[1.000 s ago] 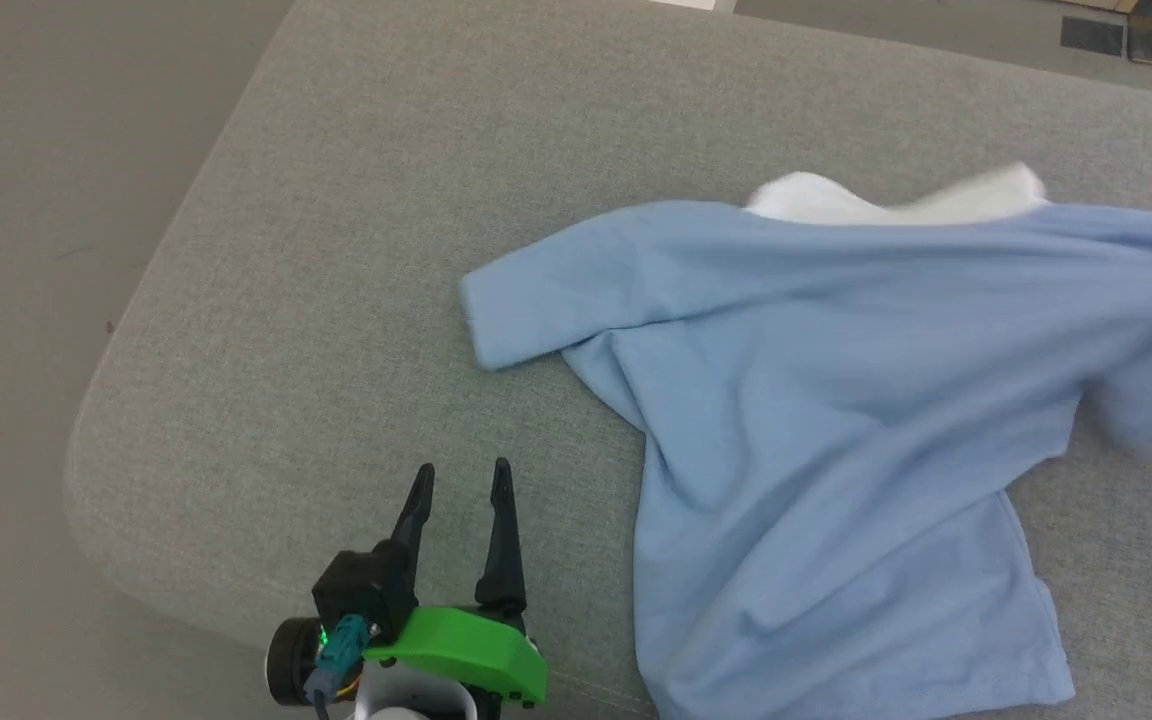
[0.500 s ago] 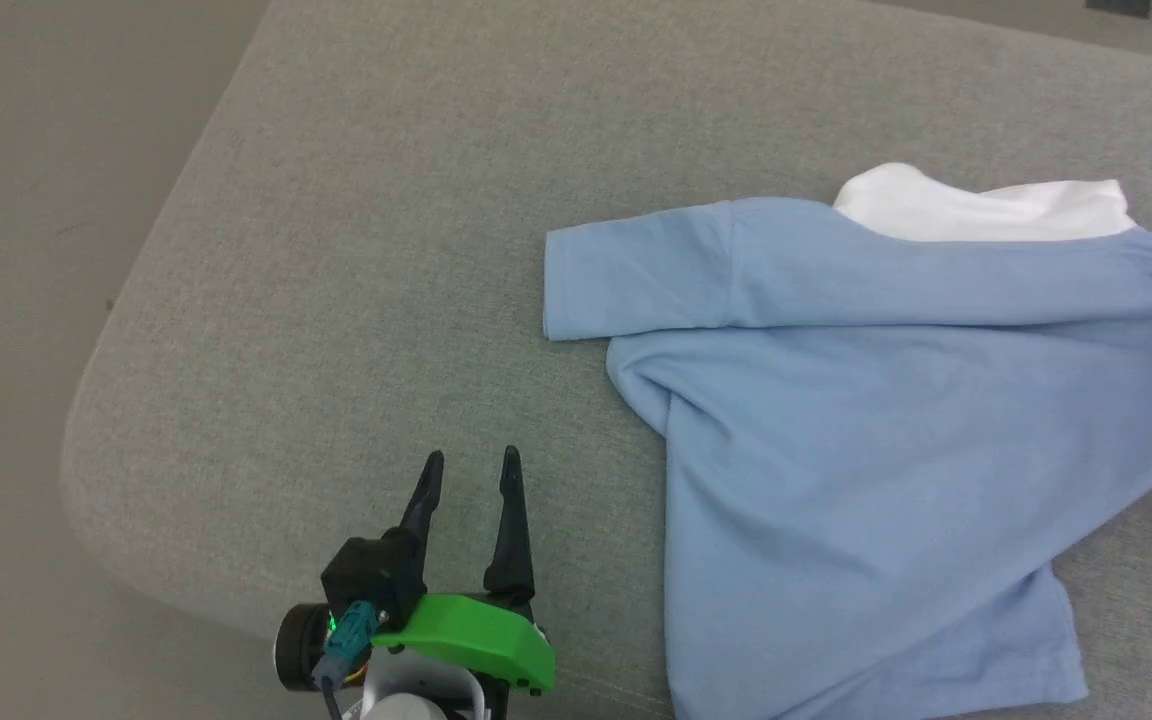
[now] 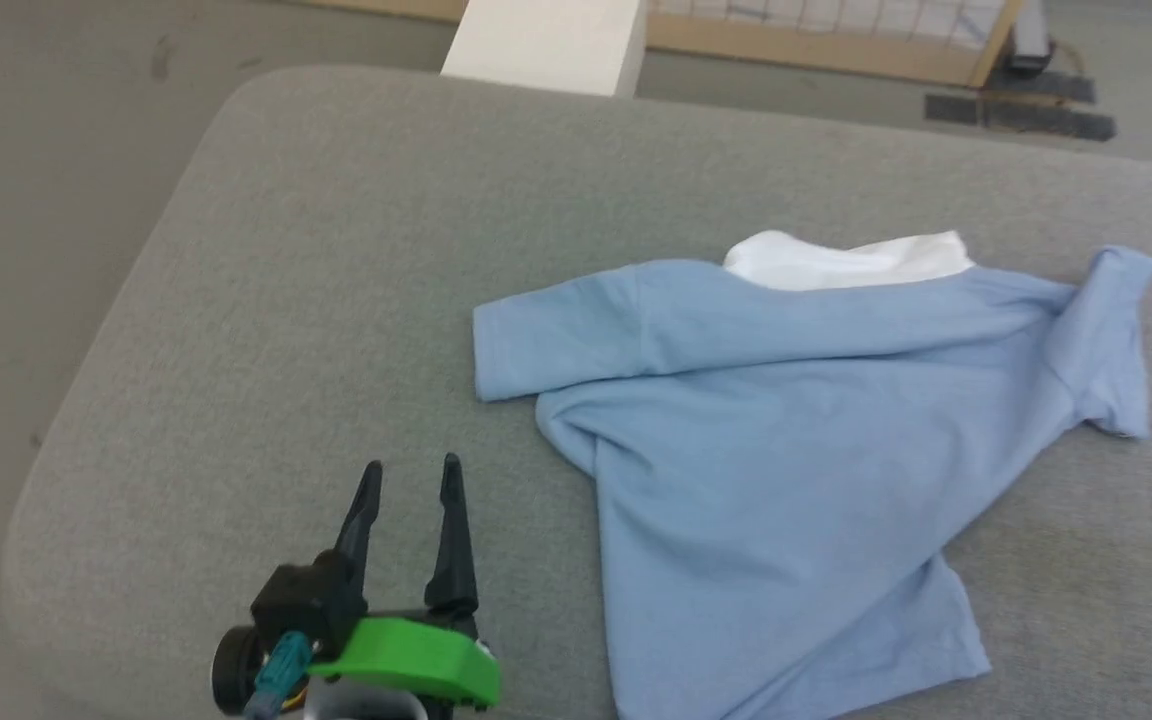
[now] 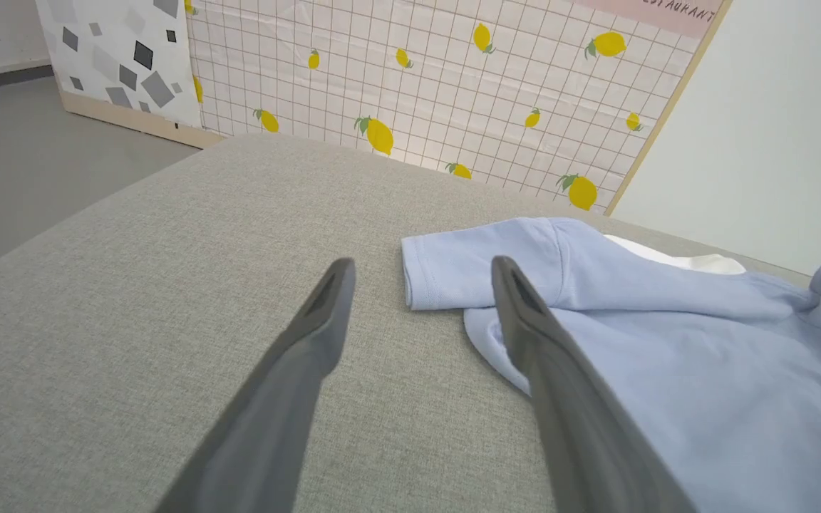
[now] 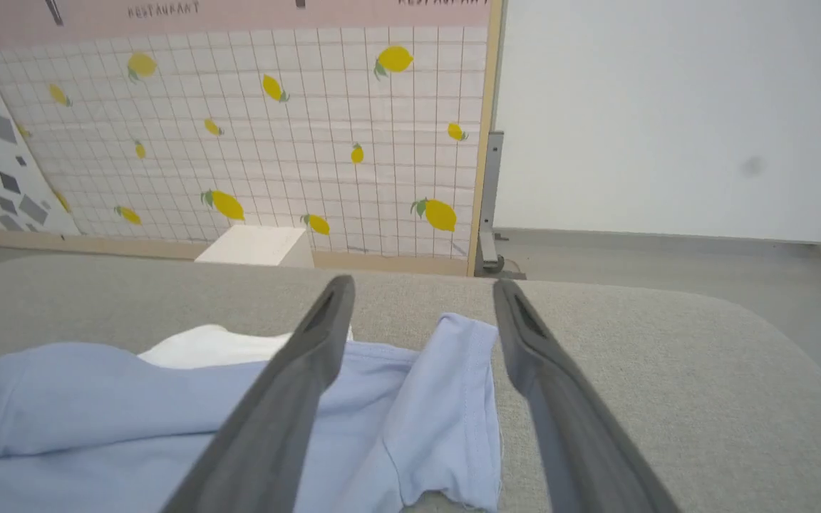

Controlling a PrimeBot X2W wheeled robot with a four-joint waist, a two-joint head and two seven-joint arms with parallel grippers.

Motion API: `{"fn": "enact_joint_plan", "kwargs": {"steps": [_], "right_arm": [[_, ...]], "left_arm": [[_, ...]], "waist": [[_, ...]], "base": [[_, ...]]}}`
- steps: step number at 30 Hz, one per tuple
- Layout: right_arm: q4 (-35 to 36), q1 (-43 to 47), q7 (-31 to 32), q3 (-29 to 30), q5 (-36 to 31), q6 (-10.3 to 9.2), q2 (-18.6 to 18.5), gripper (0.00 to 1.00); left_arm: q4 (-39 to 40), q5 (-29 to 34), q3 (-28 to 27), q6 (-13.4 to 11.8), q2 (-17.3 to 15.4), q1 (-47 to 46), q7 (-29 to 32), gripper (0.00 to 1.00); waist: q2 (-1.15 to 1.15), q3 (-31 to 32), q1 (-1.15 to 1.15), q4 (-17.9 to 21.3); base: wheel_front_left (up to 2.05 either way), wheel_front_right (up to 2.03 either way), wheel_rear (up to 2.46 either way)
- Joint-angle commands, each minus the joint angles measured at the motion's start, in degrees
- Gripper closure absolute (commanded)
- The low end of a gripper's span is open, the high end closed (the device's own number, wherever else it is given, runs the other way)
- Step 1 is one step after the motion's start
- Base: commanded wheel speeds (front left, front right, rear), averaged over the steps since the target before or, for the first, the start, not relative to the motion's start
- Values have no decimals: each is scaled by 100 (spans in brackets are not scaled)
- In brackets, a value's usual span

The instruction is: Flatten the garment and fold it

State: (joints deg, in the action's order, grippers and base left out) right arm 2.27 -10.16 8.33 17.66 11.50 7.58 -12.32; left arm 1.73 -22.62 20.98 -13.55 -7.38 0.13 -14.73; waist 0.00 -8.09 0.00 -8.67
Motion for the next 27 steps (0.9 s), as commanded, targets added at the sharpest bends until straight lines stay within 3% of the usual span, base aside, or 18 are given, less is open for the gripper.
{"fn": "enact_joint_plan", "kwargs": {"steps": [1,3,6,11,17,22,27], "right_arm": [[227,331,-100,40,-69,-9,227,0],[634,858,-295,110,-217,-9,616,0],[982,1461,-545,92,-352,-9,875,0],[1106,2179,-845,-218,-29,-9,940,0],[1060,2275,-1001,-499,116,-9,943,0],[1089,2147,-1041,-554,146,-9,943,0],[1035,2037,-1044,-509,191,-9,944,0]], "left_arm": [[66,72,-56,47,-34,137,-26,0],[127,104,-133,82,-31,313,-26,0],[138,150,-206,117,-31,497,-26,0],[176,259,-305,148,-26,660,-27,0],[192,416,-285,233,-149,375,53,0],[70,600,-234,410,-493,-424,735,0],[-376,548,-177,647,-691,-1441,1846,0]], "waist": [[0,230,0,222],[0,283,0,278],[0,338,0,350],[0,376,0,506],[0,214,0,660],[0,-82,0,746],[0,-380,0,824]], "base": [[0,0,0],[0,0,0],[0,0,0],[0,0,0],[0,0,0],[0,0,0],[0,0,0]]}}
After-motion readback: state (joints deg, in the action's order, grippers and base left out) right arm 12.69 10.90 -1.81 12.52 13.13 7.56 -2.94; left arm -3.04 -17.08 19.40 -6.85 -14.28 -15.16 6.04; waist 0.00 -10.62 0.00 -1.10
